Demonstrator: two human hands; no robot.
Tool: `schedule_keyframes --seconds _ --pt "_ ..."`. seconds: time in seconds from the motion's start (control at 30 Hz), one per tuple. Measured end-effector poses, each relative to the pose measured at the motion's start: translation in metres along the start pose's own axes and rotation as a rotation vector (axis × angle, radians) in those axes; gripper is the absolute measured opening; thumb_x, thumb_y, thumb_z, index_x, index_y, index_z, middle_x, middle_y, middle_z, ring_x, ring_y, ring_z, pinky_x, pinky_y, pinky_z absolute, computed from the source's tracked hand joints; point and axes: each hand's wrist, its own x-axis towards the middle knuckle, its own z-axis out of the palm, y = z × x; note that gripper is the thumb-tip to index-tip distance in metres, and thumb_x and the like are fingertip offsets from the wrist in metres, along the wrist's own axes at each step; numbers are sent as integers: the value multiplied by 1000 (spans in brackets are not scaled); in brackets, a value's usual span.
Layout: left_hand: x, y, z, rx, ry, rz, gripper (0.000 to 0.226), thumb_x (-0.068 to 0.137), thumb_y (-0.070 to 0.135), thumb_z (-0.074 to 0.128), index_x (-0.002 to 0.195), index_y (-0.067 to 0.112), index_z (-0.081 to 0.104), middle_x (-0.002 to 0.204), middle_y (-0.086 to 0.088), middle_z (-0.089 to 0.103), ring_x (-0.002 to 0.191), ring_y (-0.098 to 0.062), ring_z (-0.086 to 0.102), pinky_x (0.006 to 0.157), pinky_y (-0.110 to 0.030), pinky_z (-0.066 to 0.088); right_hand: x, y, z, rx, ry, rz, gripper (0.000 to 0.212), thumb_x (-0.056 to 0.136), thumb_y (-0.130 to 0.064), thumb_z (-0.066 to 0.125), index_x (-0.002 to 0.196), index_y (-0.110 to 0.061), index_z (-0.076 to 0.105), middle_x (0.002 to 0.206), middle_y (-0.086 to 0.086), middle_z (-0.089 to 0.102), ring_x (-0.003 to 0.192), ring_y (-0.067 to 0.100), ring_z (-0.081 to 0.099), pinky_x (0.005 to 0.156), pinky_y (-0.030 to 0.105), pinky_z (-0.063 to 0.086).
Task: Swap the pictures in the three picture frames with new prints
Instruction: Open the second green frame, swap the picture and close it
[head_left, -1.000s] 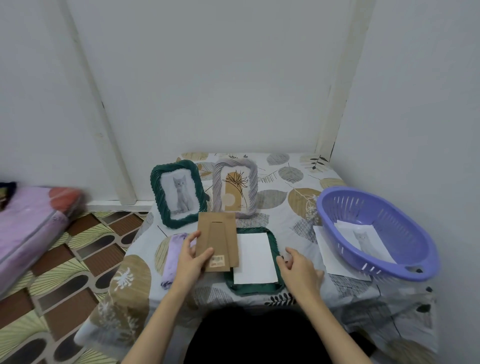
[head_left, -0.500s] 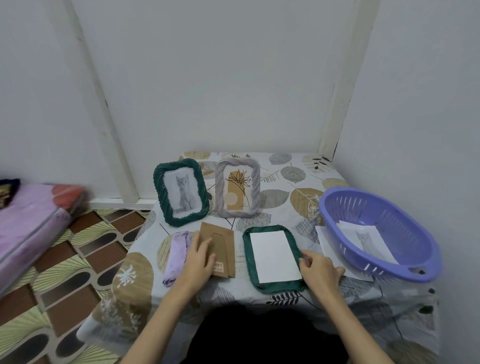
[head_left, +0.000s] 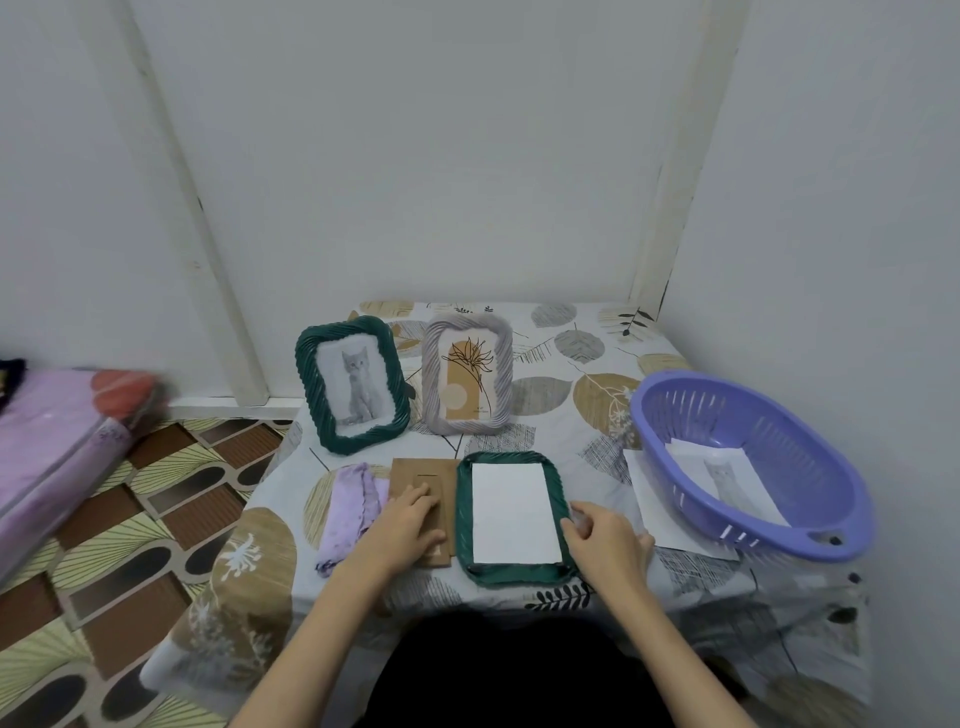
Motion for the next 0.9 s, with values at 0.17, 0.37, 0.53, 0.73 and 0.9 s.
schedule_keyframes --seconds 0.17,0.37,0.53,0.73,0.9 --pt "7 17 8 -26 205 22 49 94 41 44 134 13 45 153 -5 26 145 -21 10 116 -32 11 -2 -5 6 -153 17 -66 45 79 -64 50 110 -34 62 108 -7 55 110 17 47 94 41 29" --pt "10 43 18 -67 89 -39 55 89 52 47 131 17 49 156 -9 12 145 -25 -4 118 -38 8 -7 -9 11 -163 -5 -99 47 75 -64 54 112 -36 61 113 -8 49 113 16 43 90 37 28" --pt "10 49 21 -216 90 -66 53 90 44 51 131 10 49 155 -10 18 145 -25 -3 116 -36 9 -7 -6 11 -95 27 -112 43 75 -61 57 111 -38 61 109 -10 49 110 13 42 84 34 26" --pt "12 47 23 -374 167 -116 45 89 31 57 128 9 51 148 -10 34 144 -25 8 114 -33 12 -6 -11 11 170 39 -94 21 79 -42 63 99 -36 64 91 -13 61 100 14 50 81 32 27" --pt "14 41 24 -427 217 -96 53 87 35 59 134 13 44 143 -7 41 139 -27 23 114 -42 22 -1 -12 10 654 0 25 16 78 -19 67 74 -34 64 60 -13 66 73 15 63 78 36 50"
